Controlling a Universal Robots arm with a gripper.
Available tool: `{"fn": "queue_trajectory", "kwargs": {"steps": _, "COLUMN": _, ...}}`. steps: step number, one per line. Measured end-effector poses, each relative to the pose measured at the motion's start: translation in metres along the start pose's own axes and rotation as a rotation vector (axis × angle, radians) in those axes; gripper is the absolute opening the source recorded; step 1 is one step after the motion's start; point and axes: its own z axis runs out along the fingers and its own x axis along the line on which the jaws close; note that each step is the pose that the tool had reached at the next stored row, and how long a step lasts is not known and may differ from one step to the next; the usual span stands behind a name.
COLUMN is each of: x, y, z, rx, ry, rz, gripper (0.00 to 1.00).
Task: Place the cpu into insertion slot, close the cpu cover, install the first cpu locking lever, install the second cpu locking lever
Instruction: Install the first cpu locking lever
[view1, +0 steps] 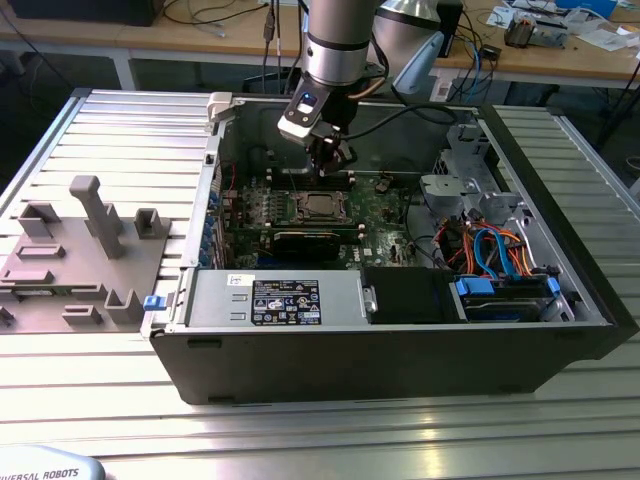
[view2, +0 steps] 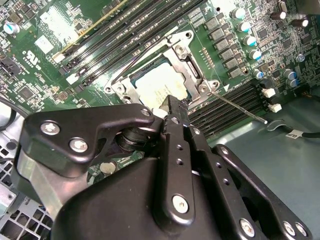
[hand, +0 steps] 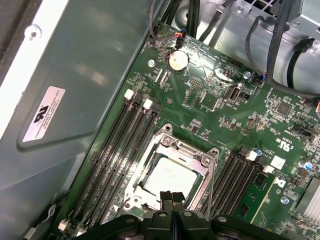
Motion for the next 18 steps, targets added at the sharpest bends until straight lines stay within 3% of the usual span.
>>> {"fn": "queue_trajectory", "kwargs": {"steps": 18, "x": 0.0, "y": 0.0, "z": 0.0, "rx": -0.0002, "ry": -0.0008, "rz": -0.023, "gripper": 0.11}}
